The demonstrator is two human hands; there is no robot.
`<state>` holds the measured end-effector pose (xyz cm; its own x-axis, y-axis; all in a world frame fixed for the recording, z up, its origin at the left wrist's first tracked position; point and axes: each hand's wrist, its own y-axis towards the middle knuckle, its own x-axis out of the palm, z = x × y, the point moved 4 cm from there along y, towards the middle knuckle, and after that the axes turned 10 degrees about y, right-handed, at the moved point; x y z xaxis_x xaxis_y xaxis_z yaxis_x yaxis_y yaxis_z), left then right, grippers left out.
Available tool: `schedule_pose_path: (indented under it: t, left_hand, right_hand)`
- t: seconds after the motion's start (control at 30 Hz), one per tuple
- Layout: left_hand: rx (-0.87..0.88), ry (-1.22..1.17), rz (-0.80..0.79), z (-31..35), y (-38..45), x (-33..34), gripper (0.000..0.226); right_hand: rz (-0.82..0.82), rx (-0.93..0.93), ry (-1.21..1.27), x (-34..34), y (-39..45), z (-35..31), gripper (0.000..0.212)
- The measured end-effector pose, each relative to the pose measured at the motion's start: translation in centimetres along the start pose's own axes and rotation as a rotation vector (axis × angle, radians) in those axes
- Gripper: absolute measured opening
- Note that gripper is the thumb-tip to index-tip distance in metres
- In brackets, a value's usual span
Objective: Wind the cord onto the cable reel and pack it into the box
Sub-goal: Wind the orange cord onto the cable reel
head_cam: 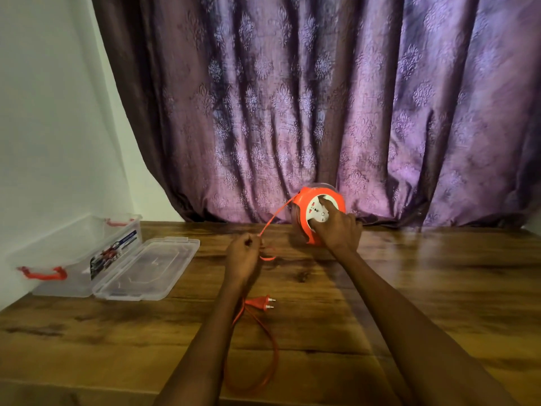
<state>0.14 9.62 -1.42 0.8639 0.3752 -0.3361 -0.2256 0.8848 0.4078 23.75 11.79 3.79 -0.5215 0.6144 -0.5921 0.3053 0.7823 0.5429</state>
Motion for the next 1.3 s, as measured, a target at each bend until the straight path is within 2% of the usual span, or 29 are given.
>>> schedule_pose_path:
  t: [0.07,0.1,0.2,0.27,0.33,0.43,0.5,0.57,0.67,0.77,0.83,0.9,0.97,1.1,1.2,1.27,1.3]
  left_hand:
    - [0.14,0.295,0.008,-0.2,-0.3,0.3,0.026]
    - [0.16,0.369,0.019,-0.2,-0.5,0.3,0.024]
    - [0.168,0.414,0.08,0.5,-0.9,-0.3,0.033]
    - [0.274,0.508,0.165,1.6,-1.4,-0.7,0.04]
    - [0.448,0.596,0.26,3.2,-2.0,-0.9,0.033]
    - [0.821,0.512,0.306,4.8,-2.6,-0.5,0.018]
    - [0.918,0.381,0.195,5.3,-2.9,0.2,0.016]
    - [0.843,0.33,0.085,5.0,-2.7,1.0,0.017]
    - [0.569,0.324,-0.05,3.3,-2.1,2.4,0.024]
    - [0.197,-0.01,-0.189,1.7,-1.5,3.4,0.025]
    - [0.018,-0.263,-0.205,1.6,-1.4,3.7,0.023]
    - [-0.034,-0.457,-0.173,1.7,-1.2,3.8,0.024]
    - [-0.027,-0.569,-0.132,1.9,-1.0,3.5,0.015]
    - [-0.049,-0.601,-0.071,1.3,-0.7,3.1,0.016]
    - [-0.052,-0.553,-0.053,1.0,-0.6,3.3,0.014]
    - [-0.067,-0.506,-0.005,1.0,-0.9,3.7,0.024]
    - [-0.07,-0.501,0.017,1.0,-1.1,4.0,0.031]
  right_hand:
    - [0.008,0.011,0.027,0.0,0.2,-0.2,0.065]
    - [0.012,-0.008,0.005,0.1,0.1,-0.3,0.065]
    - [0.025,-0.084,-0.097,0.3,0.0,-0.9,0.065]
    - [0.034,-0.14,-0.157,0.6,-0.1,-1.3,0.064]
    - [0.035,-0.211,-0.23,0.8,-0.2,-1.6,0.063]
    - [0.048,-0.308,-0.311,0.9,-0.2,-2.1,0.062]
    - [0.062,-0.353,-0.338,0.9,-0.3,-2.4,0.062]
    - [0.074,-0.379,-0.356,0.7,-0.4,-2.7,0.062]
    - [0.084,-0.399,-0.36,0.3,-0.7,-3.1,0.062]
    - [0.087,-0.423,-0.347,0.0,-1.0,-3.6,0.062]
    - [0.088,-0.453,-0.344,0.0,-1.4,-3.9,0.062]
    - [0.089,-0.492,-0.351,0.3,-1.9,-4.4,0.061]
    - [0.1,-0.537,-0.371,0.6,-2.5,-4.8,0.061]
    - [0.092,-0.555,-0.353,1.1,-2.9,-5.2,0.06]
    - [-0.006,-0.337,-0.215,1.5,-2.7,-5.2,0.065]
    - [-0.076,-0.004,0.063,1.7,-2.6,-4.8,0.068]
    - [-0.109,0.182,0.282,1.9,-2.6,-4.7,0.067]
